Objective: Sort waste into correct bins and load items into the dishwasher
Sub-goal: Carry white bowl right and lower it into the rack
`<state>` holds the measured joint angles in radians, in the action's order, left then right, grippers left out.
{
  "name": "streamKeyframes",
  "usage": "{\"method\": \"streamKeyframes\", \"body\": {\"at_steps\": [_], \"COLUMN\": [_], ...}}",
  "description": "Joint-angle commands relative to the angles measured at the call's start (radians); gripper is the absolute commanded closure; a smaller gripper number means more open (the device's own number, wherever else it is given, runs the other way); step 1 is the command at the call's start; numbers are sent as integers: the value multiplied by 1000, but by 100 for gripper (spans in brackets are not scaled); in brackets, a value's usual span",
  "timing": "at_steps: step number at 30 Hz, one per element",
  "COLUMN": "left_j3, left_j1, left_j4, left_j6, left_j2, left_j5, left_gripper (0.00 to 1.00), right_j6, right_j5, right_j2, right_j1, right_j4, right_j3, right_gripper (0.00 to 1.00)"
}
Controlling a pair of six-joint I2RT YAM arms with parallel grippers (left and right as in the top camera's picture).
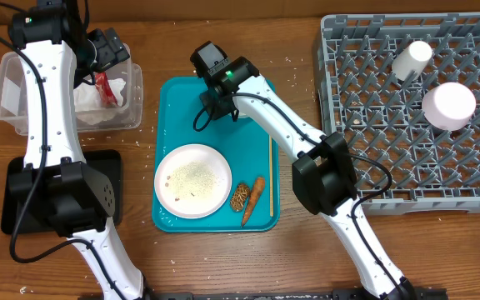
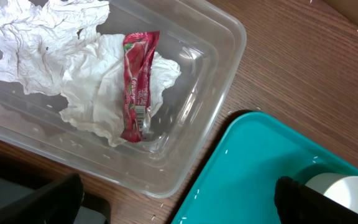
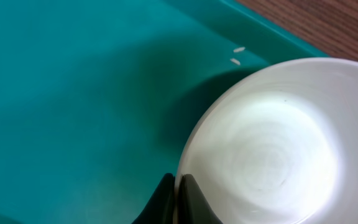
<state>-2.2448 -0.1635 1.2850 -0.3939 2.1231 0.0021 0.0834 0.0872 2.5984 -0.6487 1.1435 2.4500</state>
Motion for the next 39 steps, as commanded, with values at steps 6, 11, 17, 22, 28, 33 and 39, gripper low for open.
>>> {"method": "streamKeyframes", "body": {"at_steps": [6,11,17,22,28,33,39], "left_j3": [0,0,0,0,0,0,0], "left_j1": [7,7,7,7,7,7,7], "left_j4": [-3,-3,-3,-3,-3,-3,-3], "left_j6": [-14,-14,-14,-14,-14,-14,-14], "left_j2": [-18,-18,-18,-18,-18,-18,-18], "left_j5": [-12,-12,-12,-12,-12,-12,-12], "left_gripper": [0,0,0,0,0,0,0], "right_j6": [135,183,177,92,-100,-291,-413], "right_j5": [-10,-40,-229,-525,-948,-1261,-1390], "right_j2": [-175,-354,-486,-493,-493,-493,-493], "right_j1": [43,171,481,803,1102,1223,1259], "right_j4": [117,150,267,363,381,396,376], "right_j3": [104,111,111,86,-43,-234,-485], "right_gripper": [96,96,96,96,96,96,96]}}
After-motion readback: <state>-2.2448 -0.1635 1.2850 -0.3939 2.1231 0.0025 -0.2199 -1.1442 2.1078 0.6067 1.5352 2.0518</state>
